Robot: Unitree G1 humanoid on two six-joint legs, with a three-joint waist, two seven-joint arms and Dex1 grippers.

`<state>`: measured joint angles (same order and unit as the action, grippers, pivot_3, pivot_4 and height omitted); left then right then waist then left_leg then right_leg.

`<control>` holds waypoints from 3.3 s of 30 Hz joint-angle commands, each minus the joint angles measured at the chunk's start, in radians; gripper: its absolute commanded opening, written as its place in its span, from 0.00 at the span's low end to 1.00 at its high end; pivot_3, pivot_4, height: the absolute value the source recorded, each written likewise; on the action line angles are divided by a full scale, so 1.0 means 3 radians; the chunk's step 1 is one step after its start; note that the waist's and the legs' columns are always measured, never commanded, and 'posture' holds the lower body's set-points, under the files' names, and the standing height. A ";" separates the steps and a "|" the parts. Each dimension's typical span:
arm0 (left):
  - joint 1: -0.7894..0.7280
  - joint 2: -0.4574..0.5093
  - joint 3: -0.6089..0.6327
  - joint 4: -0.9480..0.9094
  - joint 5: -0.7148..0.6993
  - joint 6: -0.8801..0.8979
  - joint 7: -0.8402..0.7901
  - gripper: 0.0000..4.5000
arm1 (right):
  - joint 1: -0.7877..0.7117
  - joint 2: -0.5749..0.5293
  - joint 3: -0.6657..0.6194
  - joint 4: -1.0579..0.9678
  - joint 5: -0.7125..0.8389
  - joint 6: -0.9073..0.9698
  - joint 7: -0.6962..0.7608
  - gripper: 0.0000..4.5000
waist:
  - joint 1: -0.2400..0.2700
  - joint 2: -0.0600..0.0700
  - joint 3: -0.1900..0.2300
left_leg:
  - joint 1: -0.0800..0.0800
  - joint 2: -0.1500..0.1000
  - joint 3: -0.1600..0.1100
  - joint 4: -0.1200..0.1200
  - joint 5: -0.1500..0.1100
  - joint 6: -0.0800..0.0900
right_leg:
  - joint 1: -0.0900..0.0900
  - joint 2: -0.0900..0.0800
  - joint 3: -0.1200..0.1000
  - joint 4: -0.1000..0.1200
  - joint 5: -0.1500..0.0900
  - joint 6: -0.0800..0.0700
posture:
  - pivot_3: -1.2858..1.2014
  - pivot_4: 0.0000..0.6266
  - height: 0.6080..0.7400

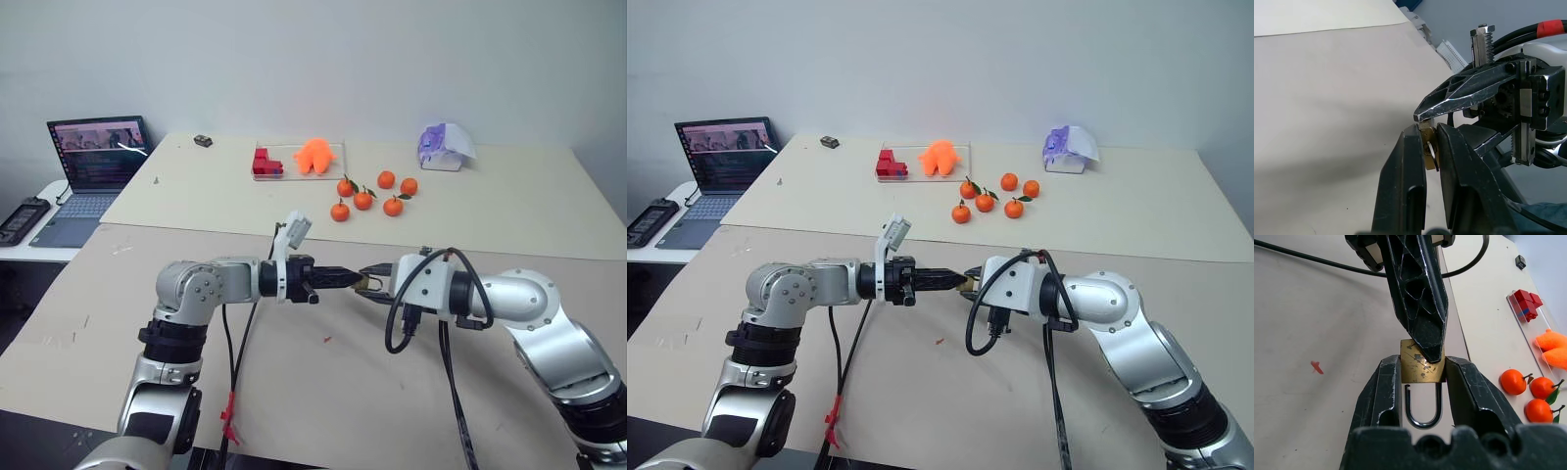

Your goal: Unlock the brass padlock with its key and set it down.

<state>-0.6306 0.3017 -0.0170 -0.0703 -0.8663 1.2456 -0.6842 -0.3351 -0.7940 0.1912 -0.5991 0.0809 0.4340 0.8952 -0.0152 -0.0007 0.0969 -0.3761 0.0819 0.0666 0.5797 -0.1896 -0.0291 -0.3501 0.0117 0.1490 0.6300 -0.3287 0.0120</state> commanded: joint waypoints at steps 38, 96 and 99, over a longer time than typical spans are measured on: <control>0.0024 -0.0177 -0.0023 0.0025 0.0122 -0.0005 0.0158 0.52 | -0.0079 -0.0020 -0.0108 -0.0119 -0.0034 -0.0084 0.0032 0.20 | -0.0001 -0.0001 0.0001 | -0.0003 0.0000 -0.0002 0.0001 0.0000 0.0000 | -0.0001 0.0000 -0.0001 0.0000 0.0000 0.0000 | 0.52 0.24 0.87; -0.0656 -0.0423 0.1606 0.1063 -0.0952 0.1055 0.0784 0.02 | 0.0588 -0.0054 -0.1070 0.0100 0.1441 0.0782 0.0058 0.30 | 0.0002 -0.0001 0.0001 | -0.0006 -0.0005 -0.0012 -0.0006 0.0001 -0.0001 | 0.0000 -0.0001 -0.0007 -0.0001 -0.0004 0.0007 | 0.52 0.24 0.87; -0.0613 -0.0584 0.1654 0.0972 -0.0994 0.1130 0.0972 0.02 | 0.0559 0.0049 -0.0979 0.0014 0.1503 0.0829 -0.0044 0.30 | -0.0008 -0.0001 0.0001 | -0.0010 -0.0005 -0.0014 -0.0006 0.0001 -0.0002 | -0.0001 -0.0001 -0.0008 -0.0002 -0.0003 0.0006 | 0.52 0.24 0.87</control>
<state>-0.8112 0.1383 0.4556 0.2511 -1.1295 1.5710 -0.4194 -0.1502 -0.7846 -0.0985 -0.5461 0.5169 0.6974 0.9010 -0.0176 -0.0011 0.0971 -0.3796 0.0804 0.0623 0.5779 -0.1884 -0.0312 -0.3509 0.0114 0.1467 0.6294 -0.3295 0.0137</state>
